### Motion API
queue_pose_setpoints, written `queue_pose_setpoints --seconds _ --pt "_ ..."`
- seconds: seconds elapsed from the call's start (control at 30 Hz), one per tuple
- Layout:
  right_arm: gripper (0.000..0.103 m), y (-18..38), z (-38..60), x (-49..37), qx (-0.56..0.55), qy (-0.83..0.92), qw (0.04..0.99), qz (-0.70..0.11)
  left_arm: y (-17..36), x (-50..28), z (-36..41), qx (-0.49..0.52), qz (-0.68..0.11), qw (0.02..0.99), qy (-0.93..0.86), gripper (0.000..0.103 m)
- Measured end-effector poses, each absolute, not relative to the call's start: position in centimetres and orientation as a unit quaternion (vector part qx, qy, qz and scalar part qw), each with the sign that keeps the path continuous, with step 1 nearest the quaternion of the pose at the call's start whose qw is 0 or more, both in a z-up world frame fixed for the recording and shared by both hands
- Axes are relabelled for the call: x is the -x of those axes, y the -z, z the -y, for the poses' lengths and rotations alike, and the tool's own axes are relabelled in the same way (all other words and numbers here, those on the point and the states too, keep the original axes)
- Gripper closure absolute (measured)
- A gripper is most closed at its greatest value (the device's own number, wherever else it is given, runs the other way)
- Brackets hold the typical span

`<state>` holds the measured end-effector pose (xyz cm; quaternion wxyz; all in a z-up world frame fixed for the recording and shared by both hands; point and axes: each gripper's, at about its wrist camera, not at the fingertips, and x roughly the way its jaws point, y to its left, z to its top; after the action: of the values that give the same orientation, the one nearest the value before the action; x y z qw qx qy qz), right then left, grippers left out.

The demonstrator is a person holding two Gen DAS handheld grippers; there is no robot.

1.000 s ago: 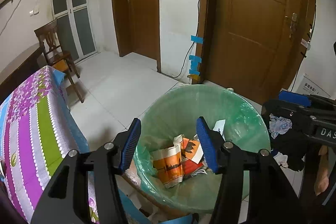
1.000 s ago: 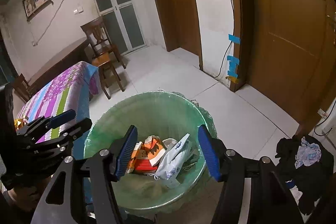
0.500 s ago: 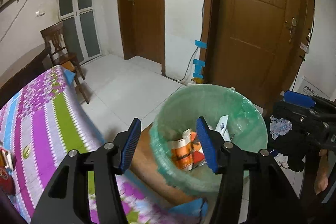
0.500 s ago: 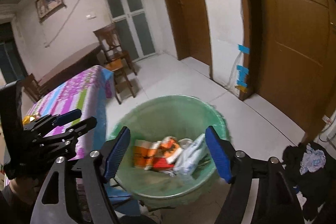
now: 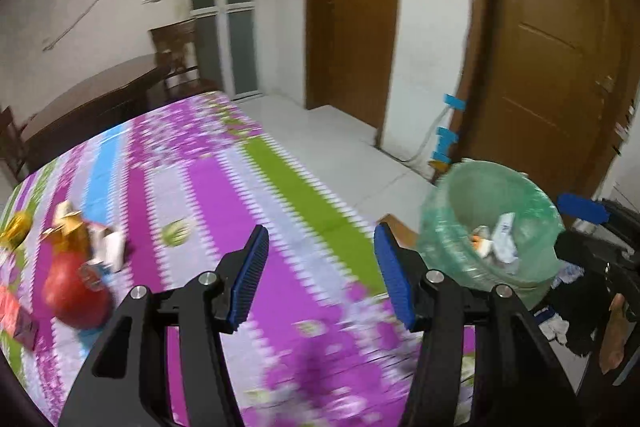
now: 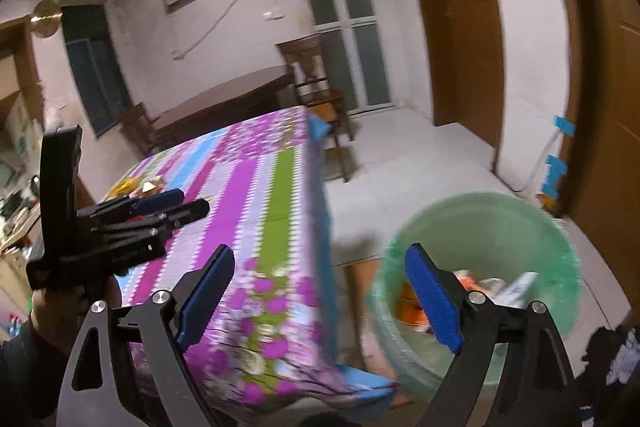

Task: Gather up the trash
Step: 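Move both tools back over the table toward the remaining items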

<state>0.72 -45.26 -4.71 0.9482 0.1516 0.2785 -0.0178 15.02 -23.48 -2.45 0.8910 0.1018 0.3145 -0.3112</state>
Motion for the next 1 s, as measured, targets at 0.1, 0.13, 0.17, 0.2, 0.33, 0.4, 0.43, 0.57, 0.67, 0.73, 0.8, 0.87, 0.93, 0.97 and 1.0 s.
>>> queue_pose_setpoints --seconds 0.1,0.13,0.17,0.2,0.33,0.4,0.43,0.57,0.67,0.73,0.8,0.87,0.93,0.97,1.0 --pt "0.016 4.7 42.6 -2.4 -0.145 -0.007 0.947 -0.286 2.2 -16.1 20.7 -0.106 -0.310 0.899 0.291 0.050" --pt "0.016 4.7 42.0 -2.9 -0.143 -0.014 0.947 -0.289 2.1 -16.5 19.5 -0.111 -0.308 0.901 0.286 0.050" --pt "0.016 4.7 41.2 -3.3 -0.140 -0.021 0.946 -0.291 2.0 -17.0 18.3 -0.118 -0.306 0.902 0.281 0.050" --pt "0.016 4.7 40.4 -3.8 -0.137 -0.029 0.946 -0.293 1.9 -17.4 17.5 -0.124 -0.304 0.903 0.278 0.050" --pt "0.015 4.6 38.0 -5.4 -0.127 -0.046 0.943 -0.304 1.5 -20.4 12.4 -0.185 -0.308 0.891 0.278 0.050" --pt "0.015 4.8 37.2 -6.2 -0.125 -0.051 0.941 -0.311 1.0 -22.0 10.1 -0.210 -0.304 0.890 0.269 0.050" --pt "0.015 4.9 36.8 -6.6 -0.123 -0.052 0.940 -0.314 0.4 -23.4 8.2 -0.217 -0.305 0.888 0.266 0.050" --pt "0.015 5.5 35.5 -9.6 -0.120 -0.061 0.935 -0.327 -0.8 -28.2 3.3 -0.250 -0.327 0.861 0.298 0.046" --pt "0.015 6.0 33.9 -11.6 -0.117 -0.070 0.932 -0.335 0.2 -31.2 1.7 -0.291 -0.356 0.827 0.324 0.039" --pt "0.015 6.4 33.6 -12.7 -0.116 -0.075 0.931 -0.338 1.6 -33.0 1.6 -0.325 -0.371 0.806 0.327 0.039" --pt "0.015 6.7 33.1 -13.7 -0.117 -0.076 0.930 -0.341 3.2 -34.6 1.8 -0.349 -0.390 0.779 0.345 0.039" --pt "0.015 6.7 32.8 -14.4 -0.117 -0.076 0.929 -0.343 4.0 -35.7 2.0 -0.360 -0.396 0.767 0.352 0.039" --pt "0.015 6.8 32.4 -15.3 -0.117 -0.074 0.928 -0.345 4.7 -36.4 2.4 -0.373 -0.398 0.753 0.368 0.039" --pt "0.015 6.8 32.3 -15.7 -0.117 -0.073 0.928 -0.347 4.9 -36.6 2.7 -0.378 -0.395 0.748 0.377 0.039" --pt "0.015 6.9 32.1 -16.1 -0.117 -0.072 0.927 -0.348 5.2 -36.8 2.9 -0.381 -0.395 0.741 0.387 0.041"
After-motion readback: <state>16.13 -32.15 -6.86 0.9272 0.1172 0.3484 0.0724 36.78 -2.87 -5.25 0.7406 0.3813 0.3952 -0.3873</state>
